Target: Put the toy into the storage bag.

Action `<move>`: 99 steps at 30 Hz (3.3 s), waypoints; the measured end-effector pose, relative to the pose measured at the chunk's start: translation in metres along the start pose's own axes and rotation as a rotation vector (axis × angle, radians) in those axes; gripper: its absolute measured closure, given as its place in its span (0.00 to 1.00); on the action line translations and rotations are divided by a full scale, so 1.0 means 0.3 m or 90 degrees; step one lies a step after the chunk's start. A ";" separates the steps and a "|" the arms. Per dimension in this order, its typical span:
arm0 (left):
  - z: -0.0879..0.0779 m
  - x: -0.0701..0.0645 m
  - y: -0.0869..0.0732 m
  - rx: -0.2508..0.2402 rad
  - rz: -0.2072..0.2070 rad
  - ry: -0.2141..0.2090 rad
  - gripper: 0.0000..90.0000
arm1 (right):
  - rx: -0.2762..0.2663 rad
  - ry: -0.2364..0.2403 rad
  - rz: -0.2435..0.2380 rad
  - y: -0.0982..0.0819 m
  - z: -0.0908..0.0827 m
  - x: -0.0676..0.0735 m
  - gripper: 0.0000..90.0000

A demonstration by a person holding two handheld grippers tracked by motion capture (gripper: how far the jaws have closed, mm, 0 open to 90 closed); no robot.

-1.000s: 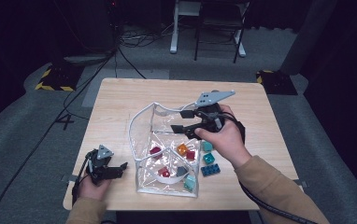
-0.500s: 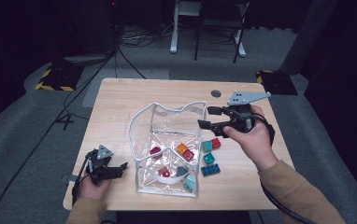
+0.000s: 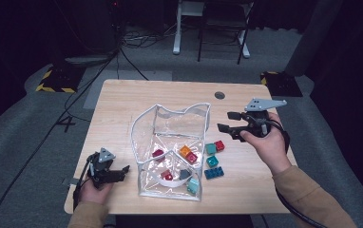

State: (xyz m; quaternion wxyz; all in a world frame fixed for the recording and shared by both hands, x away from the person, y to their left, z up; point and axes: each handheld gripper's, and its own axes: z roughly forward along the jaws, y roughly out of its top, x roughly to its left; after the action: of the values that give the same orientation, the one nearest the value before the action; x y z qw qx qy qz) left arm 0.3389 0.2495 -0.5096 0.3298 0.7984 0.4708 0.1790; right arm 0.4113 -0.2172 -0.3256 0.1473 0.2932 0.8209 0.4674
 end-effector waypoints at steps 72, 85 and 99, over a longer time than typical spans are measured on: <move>0.000 0.000 0.000 0.000 0.000 0.000 0.20 | 0.143 -0.092 0.060 -0.441 0.330 -0.199 0.66; 0.000 0.000 0.000 0.000 0.000 -0.001 0.20 | 0.111 -0.076 0.049 -0.336 0.223 -0.179 0.66; 0.000 0.000 0.000 0.000 0.000 -0.001 0.20 | 0.064 -0.051 0.034 -0.202 0.104 -0.131 0.66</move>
State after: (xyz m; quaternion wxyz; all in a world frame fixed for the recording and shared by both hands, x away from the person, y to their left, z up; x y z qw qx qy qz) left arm 0.3390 0.2496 -0.5096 0.3300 0.7985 0.4708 0.1784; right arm 0.4375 -0.2441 -0.3948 0.1530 0.3404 0.8287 0.4172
